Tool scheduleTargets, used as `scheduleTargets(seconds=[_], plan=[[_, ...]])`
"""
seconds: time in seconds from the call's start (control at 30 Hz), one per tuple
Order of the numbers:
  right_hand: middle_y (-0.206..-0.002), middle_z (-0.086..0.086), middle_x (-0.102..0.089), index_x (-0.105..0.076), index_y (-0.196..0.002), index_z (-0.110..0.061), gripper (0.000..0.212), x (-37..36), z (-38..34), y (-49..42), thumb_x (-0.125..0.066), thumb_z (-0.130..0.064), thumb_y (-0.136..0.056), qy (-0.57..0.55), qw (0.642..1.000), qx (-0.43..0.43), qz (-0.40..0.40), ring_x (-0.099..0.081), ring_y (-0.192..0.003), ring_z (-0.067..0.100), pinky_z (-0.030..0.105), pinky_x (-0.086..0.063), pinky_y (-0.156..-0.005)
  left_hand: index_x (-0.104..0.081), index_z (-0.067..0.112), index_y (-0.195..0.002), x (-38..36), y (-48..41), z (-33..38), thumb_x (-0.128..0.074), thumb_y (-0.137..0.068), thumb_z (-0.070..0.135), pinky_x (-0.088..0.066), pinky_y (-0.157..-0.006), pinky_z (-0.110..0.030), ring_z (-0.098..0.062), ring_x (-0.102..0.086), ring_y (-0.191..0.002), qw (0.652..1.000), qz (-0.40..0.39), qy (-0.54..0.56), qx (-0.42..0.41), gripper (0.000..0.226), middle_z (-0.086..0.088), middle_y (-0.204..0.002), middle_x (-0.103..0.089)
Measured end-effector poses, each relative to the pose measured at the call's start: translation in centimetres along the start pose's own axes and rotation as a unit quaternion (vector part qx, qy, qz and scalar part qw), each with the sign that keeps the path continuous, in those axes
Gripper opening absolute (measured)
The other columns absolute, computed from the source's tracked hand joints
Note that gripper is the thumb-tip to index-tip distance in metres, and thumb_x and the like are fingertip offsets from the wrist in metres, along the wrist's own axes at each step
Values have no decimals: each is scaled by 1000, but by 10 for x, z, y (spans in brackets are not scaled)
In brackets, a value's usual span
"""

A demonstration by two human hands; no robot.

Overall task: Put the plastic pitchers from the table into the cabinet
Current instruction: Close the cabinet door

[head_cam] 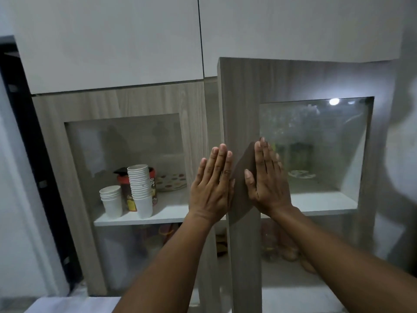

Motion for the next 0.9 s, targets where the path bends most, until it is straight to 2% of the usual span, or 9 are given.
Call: scheduleTargets(seconds=[0.23, 0.47, 0.77, 0.9], plan=[[-169, 11, -8, -12, -160, -7, 74, -48, 14, -25, -36, -43, -99, 47, 998, 15, -28, -7, -157, 25, 53, -16, -124, -17, 5, -157, -48, -8, -32, -31, -103, 31, -12, -125, -45, -28, -15, -154, 998, -37, -25, 35, 62, -13, -166, -8], [-169, 11, -10, -16, -160, -8, 75, -91, 31, -47, -43, -41, -98, 69, 996, 34, -44, -8, -157, 25, 51, -15, -124, -16, 5, -159, -95, -19, -55, -47, -100, 25, -8, -126, -45, -27, -6, -156, 992, -89, -43, 82, 70, -12, -169, -6], [-170, 10, -5, -12, -161, -10, 80, -130, 51, -64, -45, -42, -95, 89, 992, 45, -81, -3, -157, 25, 50, -11, -125, -4, 7, -160, -147, -29, -74, -24, -103, 36, -2, -125, -43, -24, 5, -156, 984, -128, -46, 112, 67, -11, -169, 7], [-170, 10, 1, -6, -161, -11, 82, -142, 56, -69, -42, -45, -96, 100, 989, 37, -100, 1, -157, 25, 51, -11, -125, -3, 7, -160, -162, -27, -78, -26, -103, 39, -1, -125, -42, -25, 6, -156, 983, -140, -37, 115, 69, -12, -169, 8]])
Point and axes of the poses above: each hand's wrist, its own y-axis away from the middle knuckle, its own x-axis out of the back of the hand, z = x × y, the point moved 4 cm from there along -y, towards the middle knuckle
